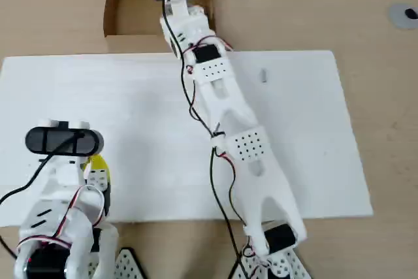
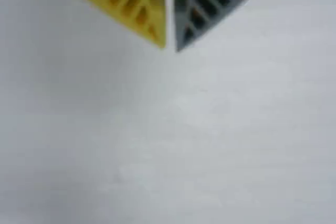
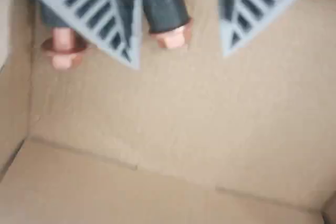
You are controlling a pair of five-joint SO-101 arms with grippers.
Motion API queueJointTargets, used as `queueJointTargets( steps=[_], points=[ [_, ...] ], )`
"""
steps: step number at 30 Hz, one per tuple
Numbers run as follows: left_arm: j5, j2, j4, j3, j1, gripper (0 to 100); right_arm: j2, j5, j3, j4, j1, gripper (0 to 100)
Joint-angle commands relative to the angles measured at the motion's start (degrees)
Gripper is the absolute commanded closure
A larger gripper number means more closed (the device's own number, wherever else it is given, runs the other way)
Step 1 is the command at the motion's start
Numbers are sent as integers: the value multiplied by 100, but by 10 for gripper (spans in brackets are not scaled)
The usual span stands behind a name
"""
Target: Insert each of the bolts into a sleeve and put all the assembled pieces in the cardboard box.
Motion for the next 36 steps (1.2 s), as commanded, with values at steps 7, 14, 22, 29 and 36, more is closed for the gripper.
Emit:
queueJointTargets(
  steps=[7, 14, 22, 29, 36],
  points=[
    [-97, -31, -18, -9, -53, 994, -576, -9, -1921, 2681, -31, 984],
    [-97, -31, -18, -26, -62, 994, -1543, -9, -1921, 4615, 4, 989],
    [-97, -31, -18, -9, -62, 994, -2475, -809, -1868, 6936, 57, 989],
    [-97, -31, -9, -9, -62, 994, -3433, -791, -1534, 6927, 567, 989],
    [-97, -31, -18, -9, -62, 994, -5385, -677, 673, 6927, 567, 989]
  ],
)
